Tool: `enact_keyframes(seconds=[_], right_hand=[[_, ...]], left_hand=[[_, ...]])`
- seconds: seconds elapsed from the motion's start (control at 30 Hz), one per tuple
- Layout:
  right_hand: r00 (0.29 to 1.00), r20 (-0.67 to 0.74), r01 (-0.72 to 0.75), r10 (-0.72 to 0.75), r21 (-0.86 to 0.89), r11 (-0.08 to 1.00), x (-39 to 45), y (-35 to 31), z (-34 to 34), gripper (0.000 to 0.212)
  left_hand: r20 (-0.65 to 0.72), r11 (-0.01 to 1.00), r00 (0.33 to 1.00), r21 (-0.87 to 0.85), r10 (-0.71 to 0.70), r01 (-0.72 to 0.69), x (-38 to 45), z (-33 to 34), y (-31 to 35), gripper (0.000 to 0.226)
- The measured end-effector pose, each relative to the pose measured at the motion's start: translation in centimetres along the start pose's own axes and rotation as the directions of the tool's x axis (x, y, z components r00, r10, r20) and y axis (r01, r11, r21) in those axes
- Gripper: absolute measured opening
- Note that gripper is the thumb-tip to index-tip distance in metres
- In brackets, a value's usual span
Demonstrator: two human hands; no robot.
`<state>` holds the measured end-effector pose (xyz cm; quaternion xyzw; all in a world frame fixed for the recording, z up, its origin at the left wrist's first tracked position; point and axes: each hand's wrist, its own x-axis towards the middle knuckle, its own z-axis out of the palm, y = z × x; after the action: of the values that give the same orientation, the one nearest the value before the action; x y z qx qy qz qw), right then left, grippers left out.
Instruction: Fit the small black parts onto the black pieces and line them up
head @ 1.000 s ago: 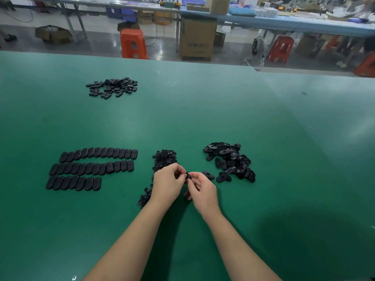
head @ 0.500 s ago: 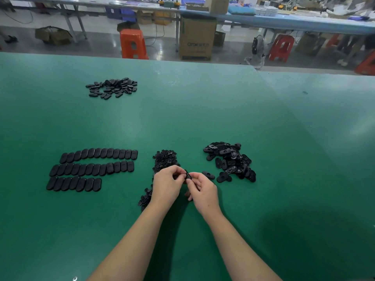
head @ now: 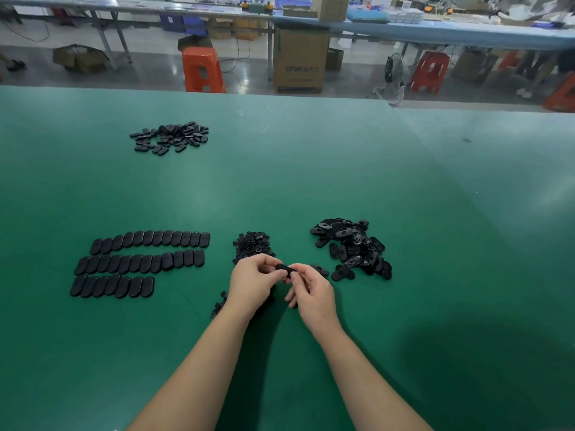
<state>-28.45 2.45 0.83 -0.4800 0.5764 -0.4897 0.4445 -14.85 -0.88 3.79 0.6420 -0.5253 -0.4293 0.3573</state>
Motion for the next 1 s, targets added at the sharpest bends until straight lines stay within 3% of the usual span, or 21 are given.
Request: enact_keyframes(seconds=[0.2, 0.6, 1.0], right_hand=[[1.000, -0.018, 0.019, -0.019, -0.035, 0.999, -0.04, -0.17, -0.16, 0.015], [1.000, -0.009, 0.007, -0.007, -0.057, 0.998, 0.23, 0.27, -0.21, 0.013], [0.999, -0.039, 0.032, -0.033, -0.010, 0.999, 0.19, 0.34, -0.13, 0.014]], left_hand=[[0.025, 0.998, 1.000, -0.063, 0.007, -0.005, -0.35, 0.47, -0.51, 0.013], [-0.006, 0.986, 0.999, 0.164, 0.042, -0.040, -0.68, 0.58, 0.43, 0.010], [0.047, 0.995, 0.999, 0.091, 0.025, -0.029, -0.49, 0.27, -0.18, 0.010]])
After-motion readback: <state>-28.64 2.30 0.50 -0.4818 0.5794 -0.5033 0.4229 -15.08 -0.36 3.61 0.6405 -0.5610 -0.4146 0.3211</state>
